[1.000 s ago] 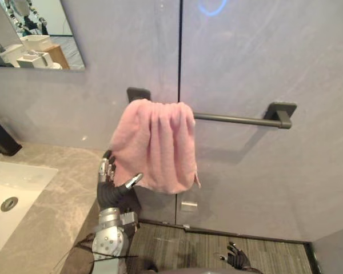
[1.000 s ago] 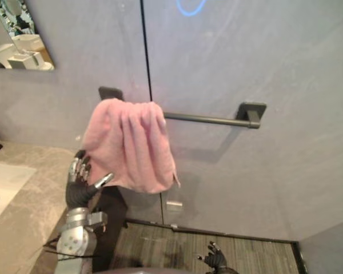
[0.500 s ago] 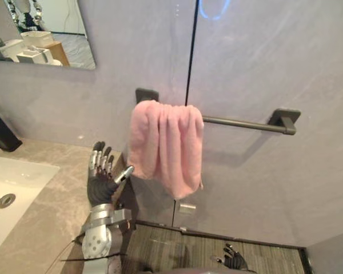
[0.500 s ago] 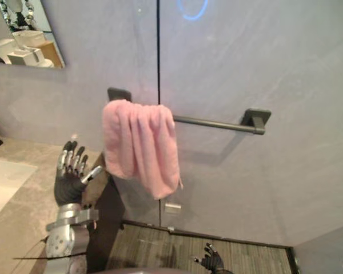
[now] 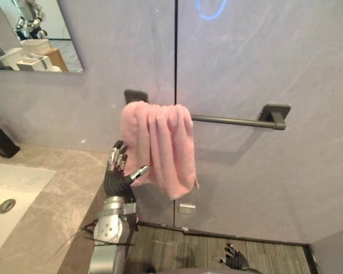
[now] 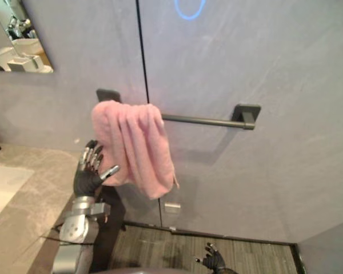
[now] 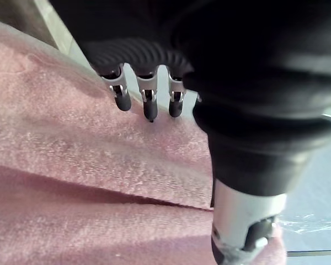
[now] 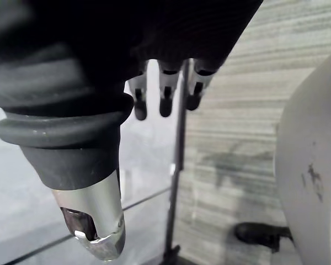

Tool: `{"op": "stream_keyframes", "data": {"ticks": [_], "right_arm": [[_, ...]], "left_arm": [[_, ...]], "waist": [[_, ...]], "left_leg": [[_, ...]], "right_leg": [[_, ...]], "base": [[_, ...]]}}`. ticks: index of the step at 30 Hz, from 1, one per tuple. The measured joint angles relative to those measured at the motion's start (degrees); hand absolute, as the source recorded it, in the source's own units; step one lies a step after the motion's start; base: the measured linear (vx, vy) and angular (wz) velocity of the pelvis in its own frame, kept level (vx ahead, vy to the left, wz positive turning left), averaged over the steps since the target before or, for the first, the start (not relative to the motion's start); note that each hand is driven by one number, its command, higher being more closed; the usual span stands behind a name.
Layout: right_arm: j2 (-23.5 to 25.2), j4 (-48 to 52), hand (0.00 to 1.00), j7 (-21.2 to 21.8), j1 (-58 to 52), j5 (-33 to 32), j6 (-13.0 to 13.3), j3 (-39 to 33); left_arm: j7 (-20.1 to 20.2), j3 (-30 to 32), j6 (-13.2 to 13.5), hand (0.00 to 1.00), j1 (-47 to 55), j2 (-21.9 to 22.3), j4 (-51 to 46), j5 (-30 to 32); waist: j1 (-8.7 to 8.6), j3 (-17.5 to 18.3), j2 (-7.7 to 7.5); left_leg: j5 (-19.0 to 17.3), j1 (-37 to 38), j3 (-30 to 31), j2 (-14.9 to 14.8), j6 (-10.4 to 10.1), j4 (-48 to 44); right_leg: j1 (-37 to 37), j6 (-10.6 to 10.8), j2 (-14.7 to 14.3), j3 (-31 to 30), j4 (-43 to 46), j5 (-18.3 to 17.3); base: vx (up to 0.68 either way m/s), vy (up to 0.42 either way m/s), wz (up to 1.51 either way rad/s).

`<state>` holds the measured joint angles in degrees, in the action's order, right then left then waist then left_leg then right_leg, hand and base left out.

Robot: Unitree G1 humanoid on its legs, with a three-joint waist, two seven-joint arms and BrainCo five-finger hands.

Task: Organize washtable

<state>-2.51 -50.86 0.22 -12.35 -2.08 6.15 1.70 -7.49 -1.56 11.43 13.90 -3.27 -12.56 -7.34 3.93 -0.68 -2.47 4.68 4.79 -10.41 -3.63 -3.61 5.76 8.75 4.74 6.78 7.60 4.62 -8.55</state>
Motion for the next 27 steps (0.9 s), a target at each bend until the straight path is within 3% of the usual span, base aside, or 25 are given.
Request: {"op": "stream_keyframes", "data": {"ticks": [14,27], "right_arm": [[-0.02,-2.04,0.00,0.04,1.76,0.33,-0.31,-0.15],[0.58,-2.11,0.00,0.03,1.92,0.48,-0.37,-1.15]], "left_arm": [[-3.81,5.62,-0.42,0.00,-1.30,-0.32,4.19,1.98],[-3.63,6.75,-0.42,0.00,-1.26,-0.37,4.44,1.27]], "waist": [[0.02,-0.12,-0.05],[0.06,-0.93,-0.72]], "left_leg": [[-0.04,0.26,-0.38,0.01,-0.01,0.11],[-0.08,0.22,0.42,0.55,0.02,0.13]], "right_leg": [[0.39,0.02,-0.01,-0.09,-0.81,0.06],[1.12,0.08,0.30,0.45,-1.64,0.06]], "base": [[0.00,-0.004,-0.01],[-0.01,-0.003,0.02]]}}
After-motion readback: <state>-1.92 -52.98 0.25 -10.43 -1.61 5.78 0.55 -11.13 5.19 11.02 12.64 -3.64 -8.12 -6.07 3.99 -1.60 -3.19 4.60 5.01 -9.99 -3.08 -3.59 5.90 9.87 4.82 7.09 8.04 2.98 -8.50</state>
